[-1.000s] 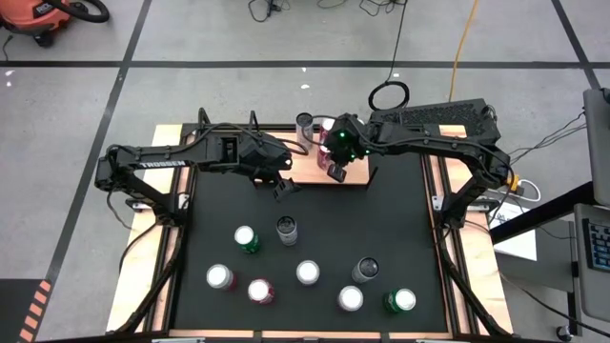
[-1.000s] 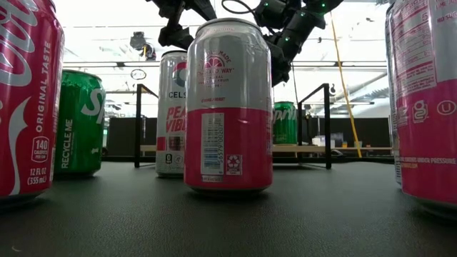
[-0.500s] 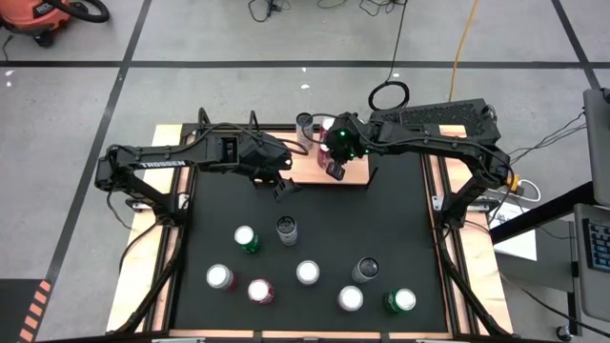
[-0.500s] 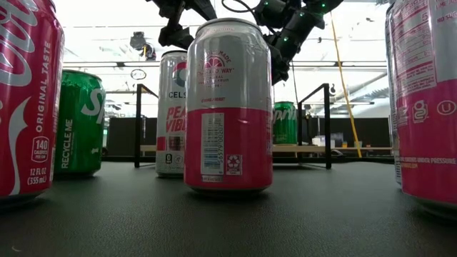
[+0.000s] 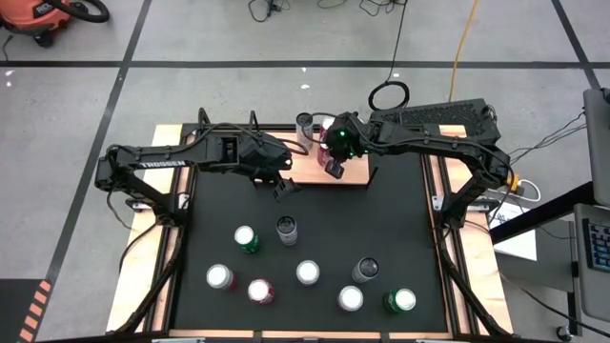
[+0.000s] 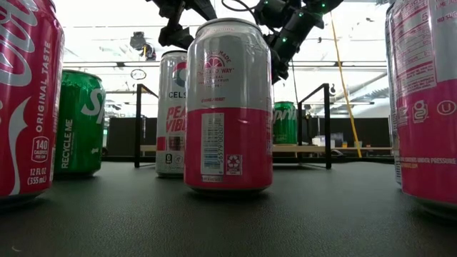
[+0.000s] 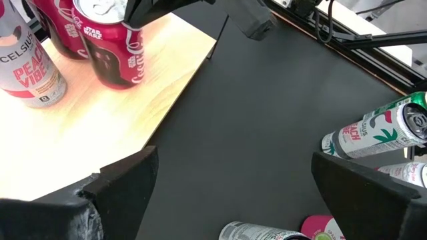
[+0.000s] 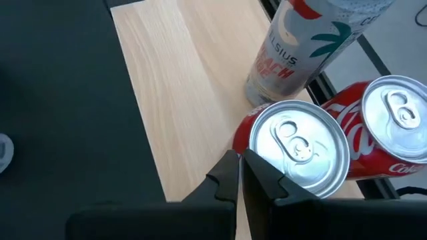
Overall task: Place canned beverage on shelf
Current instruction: Adjust the red soda can on the shelf
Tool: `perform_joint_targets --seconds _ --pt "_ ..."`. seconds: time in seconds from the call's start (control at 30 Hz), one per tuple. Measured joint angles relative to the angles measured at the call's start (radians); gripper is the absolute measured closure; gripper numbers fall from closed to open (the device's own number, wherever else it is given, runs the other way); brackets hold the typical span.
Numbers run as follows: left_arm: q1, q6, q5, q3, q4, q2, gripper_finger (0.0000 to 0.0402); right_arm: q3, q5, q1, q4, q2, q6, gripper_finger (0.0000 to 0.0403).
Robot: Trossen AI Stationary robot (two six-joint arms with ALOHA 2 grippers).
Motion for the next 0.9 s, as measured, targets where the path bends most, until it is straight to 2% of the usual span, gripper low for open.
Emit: perform_joint_targets --seconds 0.23,0.37,0.5,0.73,0.9 --pt "0.0 0.0 0.0 0.0 0.0 0.0 0.0004 0.0 -0.013 0.008 -0.018 -0.008 0.021 0.0403" --pt "0.0 0.001 0.0 0.0 0.0 0.0 0.0004 0.037 -0.102 0.027 -0.066 -0.042 0.056 0.0403" --pt "-0.002 -0.002 0.013 0.0 0.0 0.0 0.0004 0.109 -0.137 0.061 -0.21 -0.091 0.078 0.0403" --pt "-0.055 -0.026 0.034 0.0 -0.003 0.0 0.0004 0.308 -0.139 0.126 -0.572 -0.192 0.119 0.0403" --pt "-0.109 -0.026 0.021 0.0 0.0 0.0 0.0004 0.379 -0.139 0.183 -0.638 -0.271 0.259 0.0403"
